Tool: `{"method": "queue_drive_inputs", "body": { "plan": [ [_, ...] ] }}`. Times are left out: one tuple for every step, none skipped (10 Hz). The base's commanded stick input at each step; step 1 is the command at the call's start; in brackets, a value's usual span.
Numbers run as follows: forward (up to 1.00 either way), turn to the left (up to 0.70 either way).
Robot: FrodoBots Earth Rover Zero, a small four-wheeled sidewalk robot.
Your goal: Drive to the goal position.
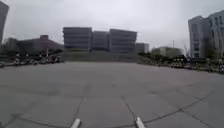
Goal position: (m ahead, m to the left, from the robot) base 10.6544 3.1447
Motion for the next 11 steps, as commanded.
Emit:
{"method": "queue_drive_inputs", "body": {
  "plan": [
    [1.00,0.00],
    [1.00,0.00],
    [1.00,0.00],
    [1.00,0.00],
    [1.00,0.00],
    [1.00,0.00],
    [1.00,0.00],
    [1.00,0.00],
    [1.00,0.00],
    [1.00,0.00],
    [1.00,0.00]
  ]
}}
